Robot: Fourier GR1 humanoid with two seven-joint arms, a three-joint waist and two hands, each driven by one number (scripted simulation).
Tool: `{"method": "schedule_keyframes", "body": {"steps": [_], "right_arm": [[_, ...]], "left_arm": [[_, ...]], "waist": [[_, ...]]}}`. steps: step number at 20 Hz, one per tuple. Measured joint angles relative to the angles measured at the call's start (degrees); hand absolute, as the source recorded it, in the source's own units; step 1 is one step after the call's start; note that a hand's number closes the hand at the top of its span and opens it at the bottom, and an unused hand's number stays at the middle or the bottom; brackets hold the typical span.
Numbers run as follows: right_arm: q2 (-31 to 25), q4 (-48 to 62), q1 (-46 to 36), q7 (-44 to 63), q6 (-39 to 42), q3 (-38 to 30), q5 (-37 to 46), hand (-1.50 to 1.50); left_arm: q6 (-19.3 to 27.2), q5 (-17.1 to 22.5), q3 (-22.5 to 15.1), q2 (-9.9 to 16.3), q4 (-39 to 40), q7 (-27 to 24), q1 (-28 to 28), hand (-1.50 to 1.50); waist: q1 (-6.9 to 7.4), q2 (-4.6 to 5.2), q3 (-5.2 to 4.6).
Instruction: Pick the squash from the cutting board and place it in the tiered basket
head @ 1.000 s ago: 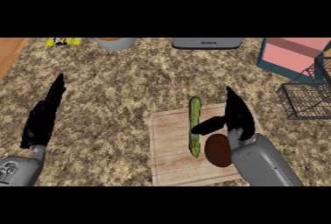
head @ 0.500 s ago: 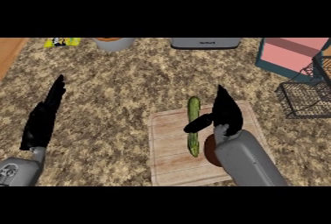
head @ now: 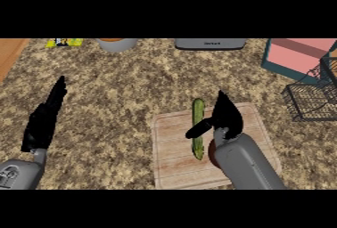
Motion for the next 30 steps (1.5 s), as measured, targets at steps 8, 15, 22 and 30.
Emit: {"method": "schedule_keyframes", "body": {"steps": [8, 15, 22, 30], "right_arm": [[0.2, 0.6, 1.8, -0.1, -0.1, 0.8, -0.5, -1.5], [0.2, 3.9, 0.5, -0.6, -1.4, 1.6, -3.3, -1.5], [-0.6, 7.5, -1.3, -2.0, -3.0, 2.3, -8.4, 1.5], [-1.3, 9.6, -3.9, -3.3, -0.8, 5.4, -7.9, 1.5]], "left_arm": [[-0.2, -0.9, 0.2, -0.4, -1.3, 0.9, 0.5, 0.0], [-1.1, -1.4, 1.1, -1.0, -0.5, 1.0, -0.8, 0.0], [-1.9, -2.1, 1.7, -1.2, -0.6, 1.4, -1.2, 0.0], [-2.5, -3.0, 2.6, -2.4, 0.1, 0.3, -0.3, 0.0]], "waist": [[0.32, 0.09, 0.07], [0.55, 0.24, 0.07], [0.76, -0.06, -0.28], [0.3, -0.23, -0.44]]}}
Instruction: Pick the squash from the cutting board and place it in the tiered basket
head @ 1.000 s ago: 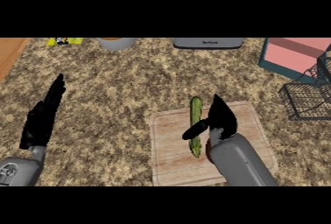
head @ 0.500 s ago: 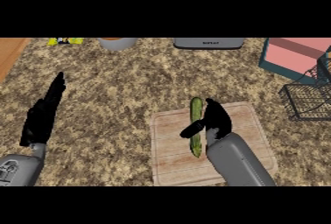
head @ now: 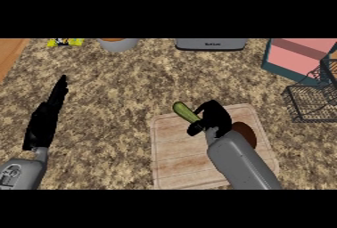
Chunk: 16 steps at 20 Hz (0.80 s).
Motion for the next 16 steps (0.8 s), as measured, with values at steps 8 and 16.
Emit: {"method": "schedule_keyframes", "body": {"steps": [8, 16], "right_arm": [[-0.9, -7.2, 2.9, -3.3, -1.4, 1.8, 0.0, 1.5], [-13.1, -30.1, 12.6, -18.0, 5.4, 11.3, 0.9, 1.5]], "left_arm": [[-1.1, -0.4, 1.4, 0.0, -2.4, 1.5, 0.9, 0.0], [-0.8, -0.7, 2.7, 0.4, -2.2, 1.5, 2.0, 0.0]], "waist": [[-0.25, 0.14, 0.37], [-2.07, -0.2, 0.56]]}}
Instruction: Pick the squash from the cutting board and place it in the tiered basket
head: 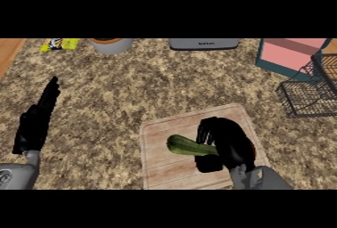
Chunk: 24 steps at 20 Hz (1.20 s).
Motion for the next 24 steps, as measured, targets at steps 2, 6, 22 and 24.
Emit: {"method": "schedule_keyframes", "body": {"steps": [2, 6, 22, 24], "right_arm": [[-2.8, -7.0, 1.7, -1.0, -1.2, -2.3, 0.0, 1.5], [-7.8, -19.2, 3.4, -1.5, -3.0, -7.6, 2.2, 1.5], [-25.7, -30.0, -3.7, -0.3, 12.3, -43.7, -15.8, 1.5], [-26.0, -26.6, -5.4, -2.1, 13.6, -46.5, -18.7, 1.5]], "left_arm": [[-0.3, 0.3, 0.6, 0.4, -0.2, -0.2, 0.6, 0.0], [-0.1, 0.0, 0.7, -0.1, -0.5, -0.8, 1.3, 0.0], [-1.6, -2.6, 1.0, -2.7, 1.9, -2.0, -0.9, 0.0], [-2.1, -2.7, 1.1, -3.0, 1.1, -1.8, -0.4, 0.0]], "waist": [[-0.24, -0.06, 0.02], [-0.3, 0.01, 0.01], [1.56, 0.67, 0.0], [1.81, 0.69, 0.0]]}}
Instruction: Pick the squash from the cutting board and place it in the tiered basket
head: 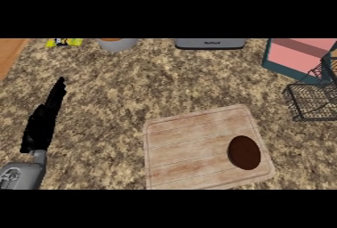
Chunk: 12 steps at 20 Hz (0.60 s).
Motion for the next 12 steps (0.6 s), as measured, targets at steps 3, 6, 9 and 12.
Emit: {"method": "schedule_keyframes", "body": {"steps": [3, 6, 9, 12], "right_arm": [[-1.4, 6.5, 0.4, -7.5, 1.8, -2.5, 0.5, 1.5], [-2.9, 11.1, -0.9, -12.3, 2.6, -2.5, 3.3, 1.5], [-5.1, 17.0, -1.3, -17.6, 1.8, -2.1, 8.7, 1.5], [-8.2, 22.6, -1.7, -22.0, 0.5, -1.7, 14.6, 1.5]], "left_arm": [[-0.4, -0.3, 0.5, -0.2, -0.7, 0.0, 0.6, 0.0], [0.2, -1.7, -0.1, -1.6, -0.9, 0.9, -0.2, 0.0], [-0.7, -1.4, 0.4, -1.2, -1.7, 1.6, -0.3, 0.0], [-0.6, -1.9, 0.2, -1.8, -1.2, 1.6, -0.8, 0.0]], "waist": [[0.24, 0.09, 0.02], [0.4, 0.14, 0.02], [0.76, 0.24, 0.03], [0.88, 0.37, 0.03]]}}
